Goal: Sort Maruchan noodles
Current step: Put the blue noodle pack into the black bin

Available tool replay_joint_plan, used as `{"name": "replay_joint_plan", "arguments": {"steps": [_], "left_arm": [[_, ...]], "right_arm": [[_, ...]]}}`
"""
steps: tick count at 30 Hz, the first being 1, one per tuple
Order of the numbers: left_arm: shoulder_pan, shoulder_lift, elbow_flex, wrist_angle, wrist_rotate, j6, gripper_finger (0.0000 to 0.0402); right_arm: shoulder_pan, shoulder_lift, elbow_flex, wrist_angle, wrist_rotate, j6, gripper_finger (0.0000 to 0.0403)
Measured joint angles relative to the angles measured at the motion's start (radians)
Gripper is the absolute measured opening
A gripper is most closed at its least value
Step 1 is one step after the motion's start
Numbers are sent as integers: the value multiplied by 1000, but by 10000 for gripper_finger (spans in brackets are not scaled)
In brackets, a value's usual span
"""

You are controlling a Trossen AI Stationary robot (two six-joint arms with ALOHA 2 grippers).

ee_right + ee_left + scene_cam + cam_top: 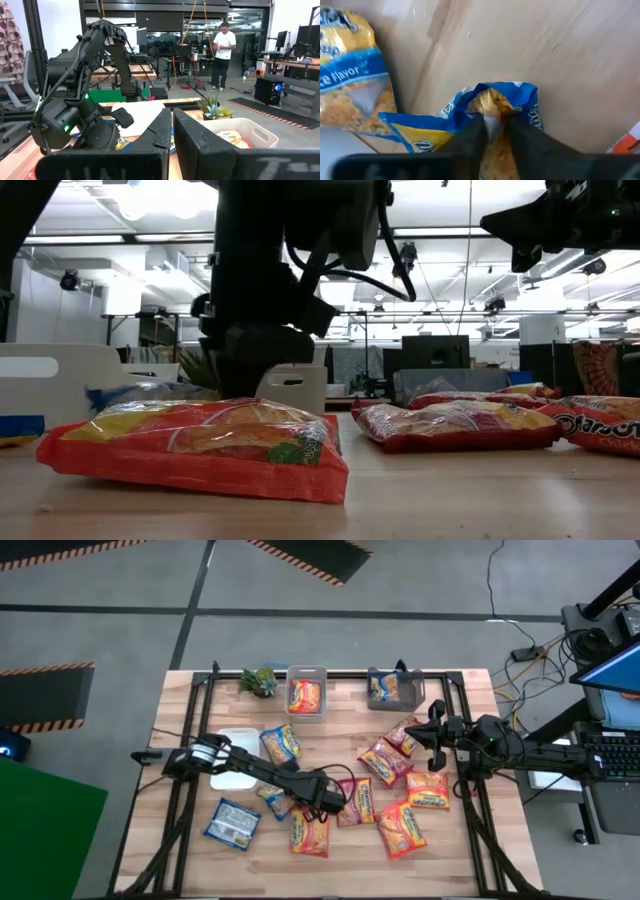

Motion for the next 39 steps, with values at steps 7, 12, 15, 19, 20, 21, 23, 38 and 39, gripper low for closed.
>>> {"name": "replay_joint_plan", "arguments": {"steps": [7, 12, 15, 19, 20, 21, 23, 38, 39], "left_arm": [[-7, -55, 24, 0, -145, 213, 10], [-10, -155, 15, 71, -228, 423, 3], [-10, -222, -2, 165, -241, 587, 2], [-11, -300, -22, 295, -216, 840, 1], [-11, -317, -26, 327, -198, 882, 1], [-7, -330, -28, 354, -175, 923, 1], [0, -350, -28, 388, -121, 995, 0], [38, -366, -32, 501, 14, 1238, 0], [39, -366, -33, 505, 14, 1241, 0]], "right_arm": [[0, 0, 0, 0, 0, -2, 9], [0, 0, 0, -1, 0, -2, 9], [0, 1, 0, -9, 0, -3, 9], [0, 10, 0, -8, 0, -3, 11], [0, 16, 0, -8, 0, -3, 15], [0, 21, 0, -8, 0, -3, 21], [1, 35, 1, -2, 0, 10, 41], [103, 406, 262, -102, -139, 32, 226], [114, 435, 286, -140, -138, 28, 230]]}}
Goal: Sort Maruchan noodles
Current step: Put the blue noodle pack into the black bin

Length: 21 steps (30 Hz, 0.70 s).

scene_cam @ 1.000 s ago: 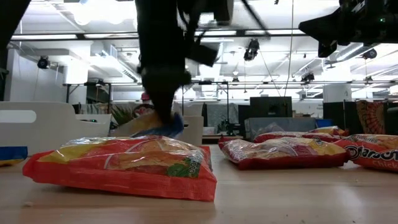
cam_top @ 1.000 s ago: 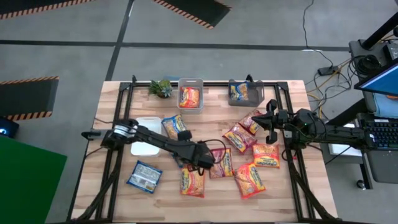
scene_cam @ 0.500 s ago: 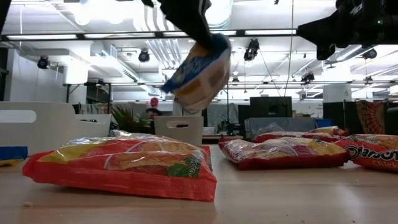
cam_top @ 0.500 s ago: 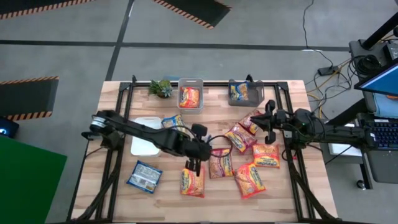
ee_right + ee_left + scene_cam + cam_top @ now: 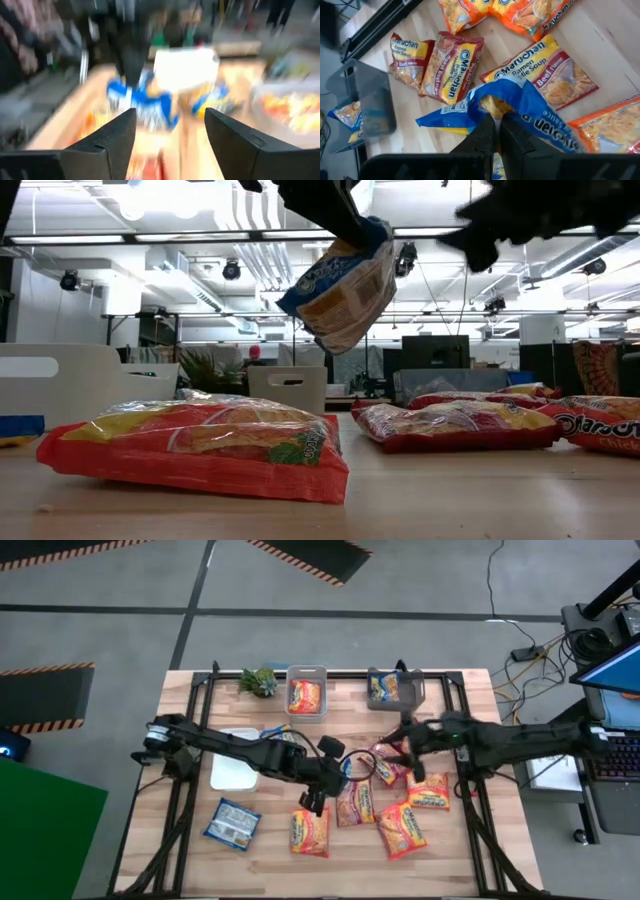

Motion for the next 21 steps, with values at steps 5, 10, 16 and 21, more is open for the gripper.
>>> {"name": "replay_joint_plan", "arguments": {"steps": [5, 10, 16, 21], "left_arm": [[0, -4, -32, 58, 20, 29, 0], [0, -5, -81, 137, 39, 37, 0], [-5, -28, -141, 220, 83, 30, 0], [-17, -39, -145, 275, 86, 67, 0]], "right_arm": [[43, 106, 138, -177, 0, -4, 235], [84, 183, 212, -318, 0, -4, 231], [116, 233, 221, -322, -1, -6, 231], [118, 287, 220, -271, -1, -21, 230]]}}
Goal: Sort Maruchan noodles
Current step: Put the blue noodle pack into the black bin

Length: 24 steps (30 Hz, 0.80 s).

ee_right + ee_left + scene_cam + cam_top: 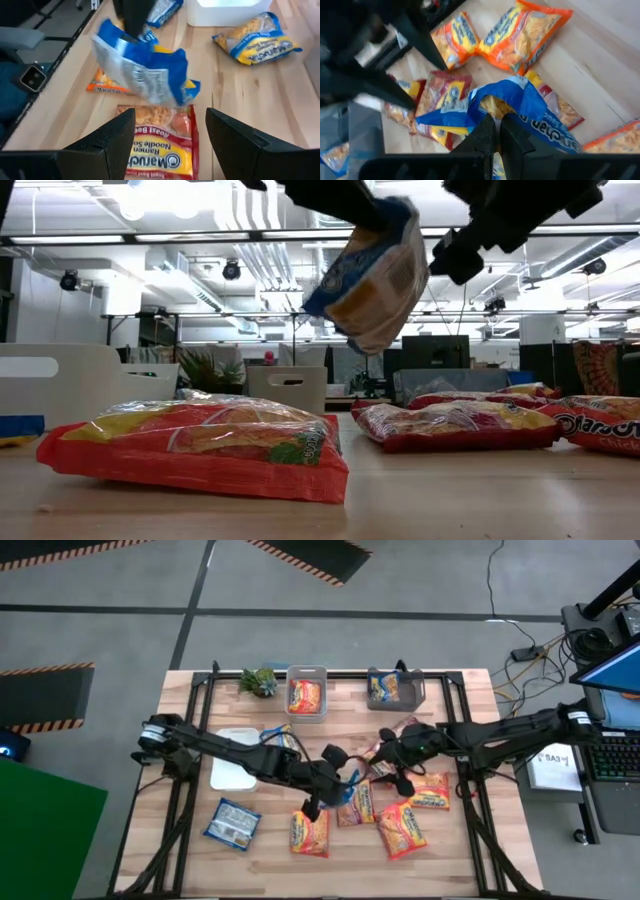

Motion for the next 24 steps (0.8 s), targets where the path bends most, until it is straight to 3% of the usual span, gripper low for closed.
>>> {"name": "replay_joint_plan", "arguments": {"steps": [13, 17, 24], "left_arm": [[-5, 0, -2, 62, 31, 82, 0], [-5, 0, -2, 74, 41, 99, 0], [-5, 0, -2, 71, 40, 95, 0]], "right_arm": [[4, 168, -1, 203, -110, -49, 228], [4, 216, 2, 285, -187, -60, 228], [20, 266, 38, 309, -254, -80, 227]]}}
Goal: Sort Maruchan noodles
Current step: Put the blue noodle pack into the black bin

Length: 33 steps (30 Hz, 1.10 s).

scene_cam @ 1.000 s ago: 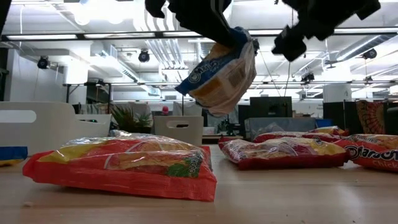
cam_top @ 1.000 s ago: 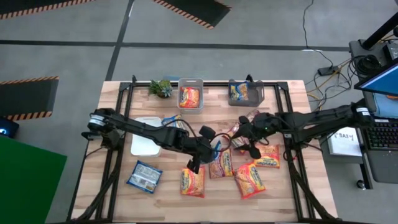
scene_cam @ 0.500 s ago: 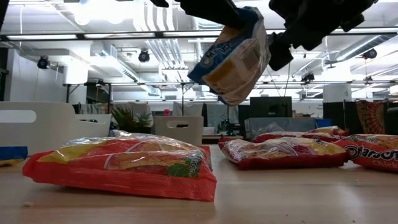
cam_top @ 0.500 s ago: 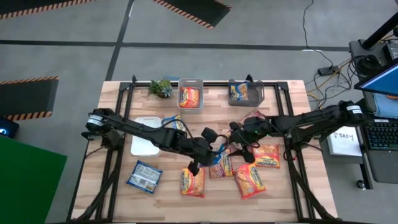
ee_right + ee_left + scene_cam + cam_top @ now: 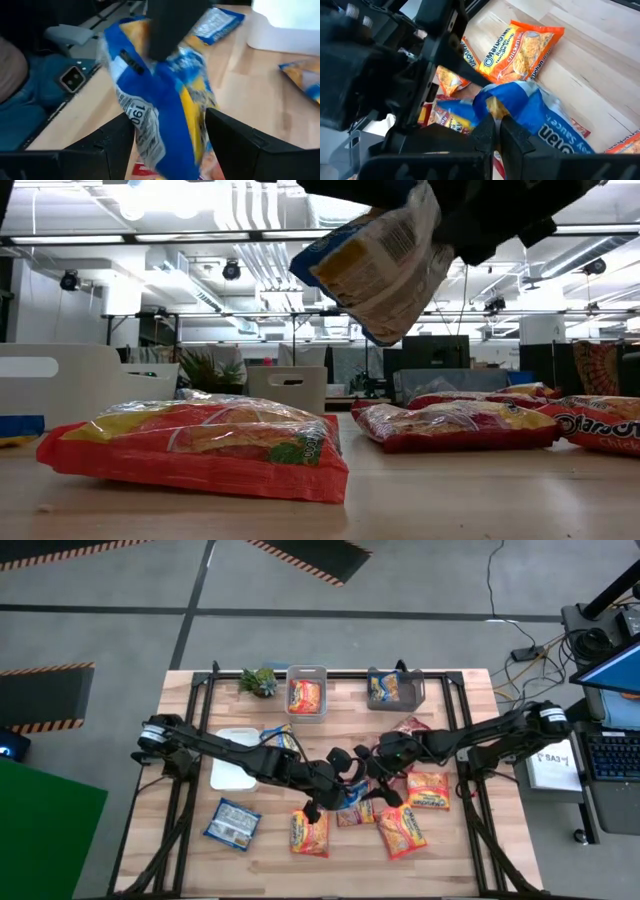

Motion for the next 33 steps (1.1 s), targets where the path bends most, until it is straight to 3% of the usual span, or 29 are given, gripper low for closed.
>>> {"name": "replay_joint_plan", "arguments": {"steps": [5, 13, 19, 23, 27, 33], "left_arm": [[0, 0, 0, -3, 0, -6, 0], [0, -3, 0, -33, -3, -75, 1], [0, -53, 0, -70, -12, -106, 43], [-1, -90, 0, -117, -109, -124, 88], [2, -129, -7, -175, -199, -138, 124], [2, -183, -111, -105, -202, -147, 143]], "right_arm": [[20, 24, 24, 4, -3, -18, 186], [19, 39, 34, -26, 1, -7, 23], [-1, 22, 35, -52, 0, 59, 19], [-37, -14, 35, -87, 8, 127, 18], [-85, -61, 71, -244, 165, 208, 18], [-152, -122, 209, -648, 501, 342, 18]]}}
